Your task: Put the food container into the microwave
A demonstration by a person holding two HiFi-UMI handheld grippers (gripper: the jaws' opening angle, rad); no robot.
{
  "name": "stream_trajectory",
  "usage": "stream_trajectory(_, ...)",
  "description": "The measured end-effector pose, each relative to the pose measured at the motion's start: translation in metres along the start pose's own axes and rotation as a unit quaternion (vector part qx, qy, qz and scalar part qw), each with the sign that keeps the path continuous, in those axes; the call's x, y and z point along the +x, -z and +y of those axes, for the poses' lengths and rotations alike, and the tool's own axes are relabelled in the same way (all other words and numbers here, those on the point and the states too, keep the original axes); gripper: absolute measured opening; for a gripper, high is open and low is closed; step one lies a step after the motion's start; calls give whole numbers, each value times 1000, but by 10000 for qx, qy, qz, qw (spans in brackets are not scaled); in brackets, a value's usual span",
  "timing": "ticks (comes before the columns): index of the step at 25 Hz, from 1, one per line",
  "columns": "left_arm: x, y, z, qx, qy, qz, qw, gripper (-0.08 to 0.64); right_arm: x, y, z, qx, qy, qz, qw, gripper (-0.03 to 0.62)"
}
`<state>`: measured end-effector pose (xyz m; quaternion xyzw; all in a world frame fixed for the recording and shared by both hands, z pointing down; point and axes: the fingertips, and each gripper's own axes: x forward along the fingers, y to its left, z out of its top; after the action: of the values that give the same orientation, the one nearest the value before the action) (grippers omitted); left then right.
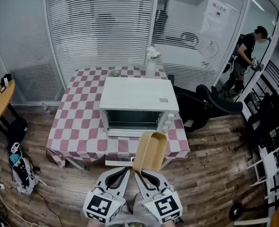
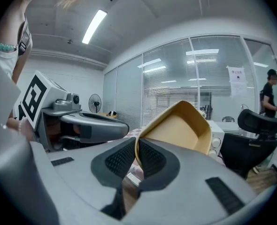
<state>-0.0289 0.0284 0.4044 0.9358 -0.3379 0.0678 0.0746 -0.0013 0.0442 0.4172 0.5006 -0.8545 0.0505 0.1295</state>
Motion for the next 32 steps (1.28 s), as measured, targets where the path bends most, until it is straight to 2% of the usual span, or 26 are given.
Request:
stream_trajectory(9, 76, -32, 24, 108, -303, -126, 9994, 14, 33, -20, -76, -132, -245, -114, 9995, 15)
stream_trajectory(19, 136, -47, 31, 158, -535, 12, 9984, 15, 49, -24, -134, -110, -491, -129, 9986, 15)
stream_trajectory(25, 152, -50, 39, 144, -903, -3, 9958, 15, 61, -25, -147, -230, -925, -149, 9953, 15)
stream_trajectory(32, 137, -42, 64, -49, -1679, 49, 9858, 15, 88, -25, -133, -494, -1707, -51, 9841, 15)
